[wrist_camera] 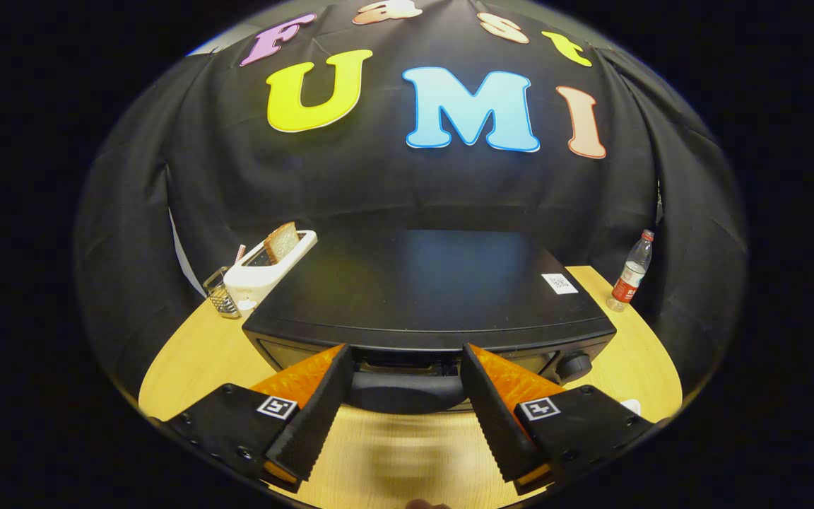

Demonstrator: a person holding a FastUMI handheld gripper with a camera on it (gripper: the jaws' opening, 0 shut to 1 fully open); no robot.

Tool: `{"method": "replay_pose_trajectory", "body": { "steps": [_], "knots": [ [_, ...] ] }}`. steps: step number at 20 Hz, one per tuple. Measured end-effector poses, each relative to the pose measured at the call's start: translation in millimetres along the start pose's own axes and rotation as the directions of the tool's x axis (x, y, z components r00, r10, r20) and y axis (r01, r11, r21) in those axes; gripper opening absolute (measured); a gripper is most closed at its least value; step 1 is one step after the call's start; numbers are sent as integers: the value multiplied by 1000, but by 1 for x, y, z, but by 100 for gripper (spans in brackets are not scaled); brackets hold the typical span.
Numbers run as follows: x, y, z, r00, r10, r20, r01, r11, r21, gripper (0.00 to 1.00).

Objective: Open the toaster oven, put the food inside, and close the toaster oven door.

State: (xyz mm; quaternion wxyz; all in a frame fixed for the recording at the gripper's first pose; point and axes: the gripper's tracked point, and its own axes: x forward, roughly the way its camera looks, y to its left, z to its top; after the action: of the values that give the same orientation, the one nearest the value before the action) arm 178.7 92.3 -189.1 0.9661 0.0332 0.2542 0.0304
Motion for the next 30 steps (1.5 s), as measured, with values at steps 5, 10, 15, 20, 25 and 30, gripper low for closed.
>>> {"method": "replay_pose_trajectory", "body": {
  "steps": [5, 10, 15, 20, 25, 30],
  "knots": [
    [-6, 1, -2, 1000, 9, -21, -9, 1000, 1, 98],
    [-20, 4, -14, 999, 22, -44, -22, 1000, 12, 98],
    [-35, 5, -36, 996, 38, -86, -36, 999, 19, 98],
    [-47, 6, -54, 994, 24, -109, -24, 1000, -1, 97],
    [-56, 9, -70, 991, 35, -128, -46, 996, -83, 98],
    [-61, 7, -90, 989, 30, -142, -51, 988, -147, 98]
  ]
}}
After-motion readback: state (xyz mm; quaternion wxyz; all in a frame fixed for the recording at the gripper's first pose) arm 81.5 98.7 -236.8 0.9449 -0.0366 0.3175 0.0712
